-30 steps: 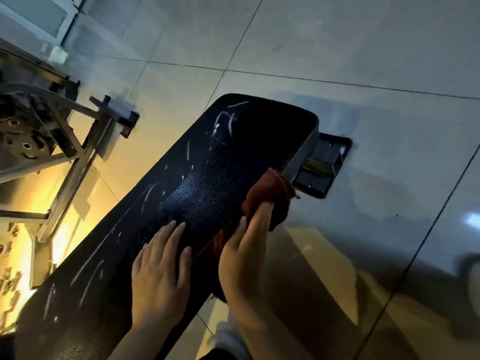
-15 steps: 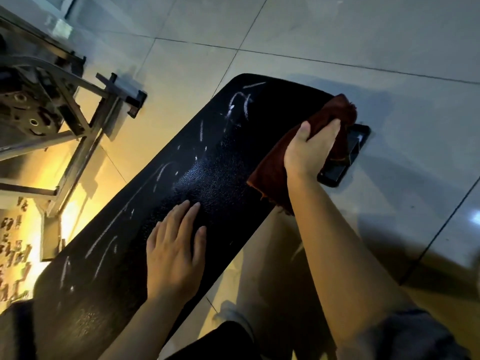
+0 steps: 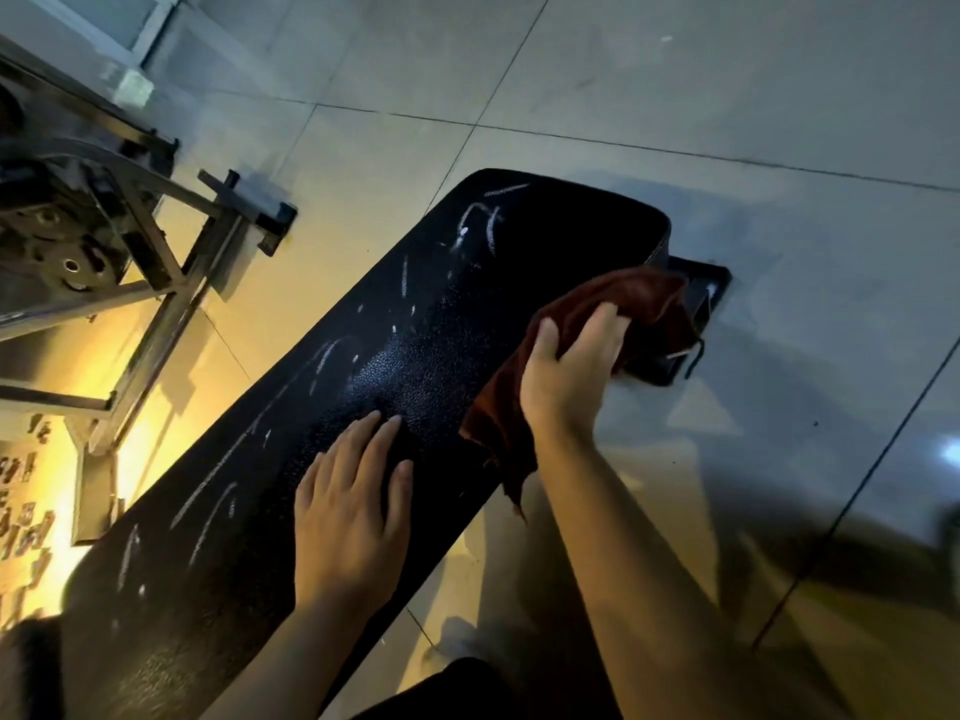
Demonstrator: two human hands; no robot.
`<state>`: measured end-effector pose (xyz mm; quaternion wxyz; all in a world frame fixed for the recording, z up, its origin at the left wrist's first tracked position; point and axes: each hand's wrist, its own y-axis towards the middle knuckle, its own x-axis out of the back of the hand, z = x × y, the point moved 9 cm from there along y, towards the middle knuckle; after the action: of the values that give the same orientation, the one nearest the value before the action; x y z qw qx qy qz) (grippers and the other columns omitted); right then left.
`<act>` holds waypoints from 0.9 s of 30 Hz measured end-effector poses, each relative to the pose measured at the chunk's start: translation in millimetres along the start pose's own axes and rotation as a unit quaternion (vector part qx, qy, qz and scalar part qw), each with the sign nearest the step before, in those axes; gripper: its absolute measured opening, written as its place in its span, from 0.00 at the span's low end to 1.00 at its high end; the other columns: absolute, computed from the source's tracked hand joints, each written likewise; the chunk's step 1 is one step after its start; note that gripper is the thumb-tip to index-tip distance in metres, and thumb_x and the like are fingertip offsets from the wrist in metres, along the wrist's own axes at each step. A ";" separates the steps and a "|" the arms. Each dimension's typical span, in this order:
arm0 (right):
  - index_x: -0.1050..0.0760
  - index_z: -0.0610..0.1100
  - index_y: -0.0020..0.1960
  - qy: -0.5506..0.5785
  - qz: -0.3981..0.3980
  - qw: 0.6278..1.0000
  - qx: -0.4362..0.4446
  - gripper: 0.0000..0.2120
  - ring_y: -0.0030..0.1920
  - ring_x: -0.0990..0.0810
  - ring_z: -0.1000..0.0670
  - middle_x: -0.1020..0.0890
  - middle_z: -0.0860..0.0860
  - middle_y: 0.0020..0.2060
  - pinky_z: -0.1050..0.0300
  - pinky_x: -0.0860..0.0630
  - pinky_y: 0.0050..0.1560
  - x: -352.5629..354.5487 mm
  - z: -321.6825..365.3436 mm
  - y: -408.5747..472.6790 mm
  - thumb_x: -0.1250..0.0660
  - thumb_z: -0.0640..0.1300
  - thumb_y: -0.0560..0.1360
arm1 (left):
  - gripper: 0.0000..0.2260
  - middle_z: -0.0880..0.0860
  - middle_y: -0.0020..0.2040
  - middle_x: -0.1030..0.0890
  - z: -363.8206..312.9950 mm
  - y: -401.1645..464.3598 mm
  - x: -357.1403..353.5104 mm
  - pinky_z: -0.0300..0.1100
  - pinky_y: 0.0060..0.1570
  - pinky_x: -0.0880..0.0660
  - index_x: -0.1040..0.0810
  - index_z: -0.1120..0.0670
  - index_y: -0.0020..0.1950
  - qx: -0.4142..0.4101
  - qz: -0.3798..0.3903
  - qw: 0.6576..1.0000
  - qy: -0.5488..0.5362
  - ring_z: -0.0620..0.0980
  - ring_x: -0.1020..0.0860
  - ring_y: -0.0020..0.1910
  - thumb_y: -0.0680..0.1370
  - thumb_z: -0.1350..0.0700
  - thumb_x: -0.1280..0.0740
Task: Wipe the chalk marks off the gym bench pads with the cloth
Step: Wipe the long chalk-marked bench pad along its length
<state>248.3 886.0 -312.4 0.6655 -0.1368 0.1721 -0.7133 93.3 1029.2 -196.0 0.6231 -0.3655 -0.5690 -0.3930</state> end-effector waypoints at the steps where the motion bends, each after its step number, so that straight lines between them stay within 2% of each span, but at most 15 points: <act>1: 0.54 0.39 0.79 -0.004 0.001 1.000 0.000 0.33 0.78 0.55 0.47 0.53 0.43 0.79 0.63 0.56 0.72 5.0 2.9 15.8 0.40 0.43 0.82 | 0.25 0.49 0.73 0.31 0.0 -0.2 0.7 0.51 0.70 0.44 0.33 0.47 0.73 0.000 -0.003 1.000 -0.004 0.45 0.41 0.72 0.80 0.41 0.52; 5: 0.60 0.42 0.79 -0.019 -0.003 1.000 -0.025 0.37 0.79 0.55 0.47 0.57 0.46 0.79 0.55 0.54 0.75 21.4 9.6 83.0 0.39 0.48 0.81 | 0.24 0.49 0.72 0.31 2.0 0.6 -0.1 0.55 0.68 0.40 0.33 0.47 0.73 0.006 -0.005 1.000 -0.008 0.46 0.39 0.71 0.80 0.42 0.51; 11: 0.55 0.43 0.80 0.001 -0.062 0.998 -0.021 0.32 0.78 0.51 0.47 0.50 0.47 0.79 0.57 0.48 0.74 26.2 11.2 109.3 0.41 0.46 0.82 | 0.21 0.48 0.72 0.30 1.2 1.4 -0.6 0.54 0.67 0.39 0.35 0.45 0.73 -0.006 -0.003 1.000 0.001 0.47 0.38 0.71 0.80 0.44 0.49; 14: 0.50 0.43 0.79 0.017 -0.078 0.997 -0.012 0.30 0.78 0.47 0.48 0.46 0.47 0.78 0.62 0.46 0.71 26.8 8.9 107.8 0.41 0.45 0.82 | 0.22 0.49 0.72 0.31 0.6 2.3 -1.6 0.53 0.68 0.41 0.34 0.46 0.73 -0.007 0.000 1.000 0.010 0.46 0.39 0.72 0.80 0.44 0.49; 16: 0.44 0.43 0.78 0.029 -0.102 0.994 0.014 0.27 0.76 0.41 0.48 0.40 0.47 0.76 0.69 0.45 0.65 30.6 12.4 105.7 0.39 0.43 0.81 | 0.22 0.49 0.72 0.31 -0.1 2.3 -1.3 0.51 0.69 0.42 0.34 0.46 0.73 -0.005 0.001 1.000 0.015 0.46 0.39 0.72 0.81 0.43 0.50; 18: 0.37 0.42 0.74 -0.004 -0.121 0.991 0.052 0.22 0.73 0.37 0.48 0.34 0.46 0.73 0.73 0.46 0.61 34.5 19.7 105.0 0.39 0.41 0.81 | 0.22 0.49 0.72 0.31 -1.7 2.1 -1.2 0.48 0.69 0.45 0.34 0.47 0.73 -0.007 0.002 1.000 0.016 0.46 0.40 0.72 0.81 0.43 0.50; 21: 0.32 0.42 0.69 -0.019 -0.124 0.990 0.069 0.16 0.70 0.33 0.47 0.32 0.47 0.70 0.69 0.40 0.60 35.7 22.2 105.6 0.40 0.40 0.81 | 0.23 0.48 0.72 0.31 -0.4 1.9 -0.5 0.47 0.69 0.46 0.34 0.46 0.73 -0.006 0.003 1.000 0.006 0.45 0.41 0.73 0.81 0.43 0.50; 24: 0.33 0.42 0.69 0.014 -0.133 0.990 0.052 0.16 0.67 0.30 0.50 0.30 0.48 0.68 0.70 0.38 0.60 37.4 18.1 101.1 0.42 0.41 0.82 | 0.23 0.48 0.72 0.31 0.0 2.0 -2.1 0.49 0.69 0.45 0.34 0.46 0.73 -0.010 0.002 1.000 0.005 0.45 0.40 0.73 0.81 0.43 0.51; 27: 0.35 0.43 0.69 0.042 -0.146 0.988 0.018 0.15 0.63 0.26 0.49 0.27 0.47 0.65 0.65 0.32 0.57 37.9 12.5 89.4 0.45 0.43 0.83 | 0.23 0.49 0.72 0.31 1.7 2.6 -3.7 0.52 0.70 0.43 0.35 0.46 0.74 -0.010 0.005 1.000 0.009 0.47 0.39 0.73 0.81 0.42 0.51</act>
<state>331.3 842.5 -340.6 0.5487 -0.1183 0.1650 -0.8110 94.7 1032.1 -199.5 0.6264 -0.3709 -0.5574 -0.3992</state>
